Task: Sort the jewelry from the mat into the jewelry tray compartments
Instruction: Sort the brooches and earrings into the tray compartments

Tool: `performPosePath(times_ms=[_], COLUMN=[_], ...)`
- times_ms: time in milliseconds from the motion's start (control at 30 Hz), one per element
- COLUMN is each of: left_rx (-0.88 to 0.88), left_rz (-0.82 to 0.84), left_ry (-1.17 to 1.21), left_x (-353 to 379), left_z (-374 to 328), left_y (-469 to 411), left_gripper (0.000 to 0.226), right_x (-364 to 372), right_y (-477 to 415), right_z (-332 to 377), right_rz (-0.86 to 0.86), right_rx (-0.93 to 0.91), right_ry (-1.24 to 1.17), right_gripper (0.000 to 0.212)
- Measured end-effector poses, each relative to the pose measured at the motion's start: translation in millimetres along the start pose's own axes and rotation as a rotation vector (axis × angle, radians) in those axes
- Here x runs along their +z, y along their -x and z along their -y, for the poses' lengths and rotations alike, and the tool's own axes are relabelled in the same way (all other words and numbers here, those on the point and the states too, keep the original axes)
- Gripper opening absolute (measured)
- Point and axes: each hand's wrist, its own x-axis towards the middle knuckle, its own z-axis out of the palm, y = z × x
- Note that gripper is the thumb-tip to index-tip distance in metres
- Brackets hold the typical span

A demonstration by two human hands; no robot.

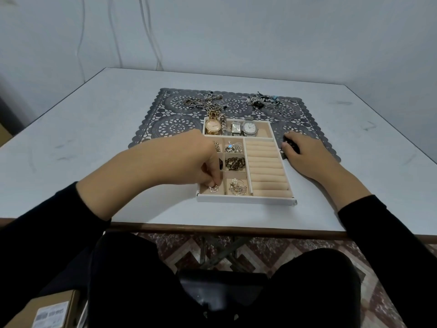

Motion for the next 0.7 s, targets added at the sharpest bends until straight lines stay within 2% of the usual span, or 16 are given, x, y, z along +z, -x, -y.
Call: performPosePath(times_ms=[67,200,433,567,700], left_rx=[0.024,-0.007,-0.070,-0.137,-0.248], left_rz=[-0.010,-0.065,-0.273,-0.430,-0.520], left_ry=[0.019,0.227,0.531,0.480,0.361], left_x=[1,-10,-27,-25,-19], left_z=[3,7,41,73,111], left_y=[1,6,-7,-32,-59], left_gripper=[0.016,0.014,0.011,0.013,0.015], right_x=[0,1,-6,-14,-23], right_y=[0,-1,-9,-28,-54], right_z=[1,-1,-3,-7,-6], right_rz=[0.001,-0.002,-0.037,-0.096,-0.146], right_rx=[0.009,0.010,0.048,0.088,0.072], right_ry=[0.000,-0.004,-0.036,-0.073,-0.114], right_gripper=[0.028,0.027,0.027,0.024,0.023])
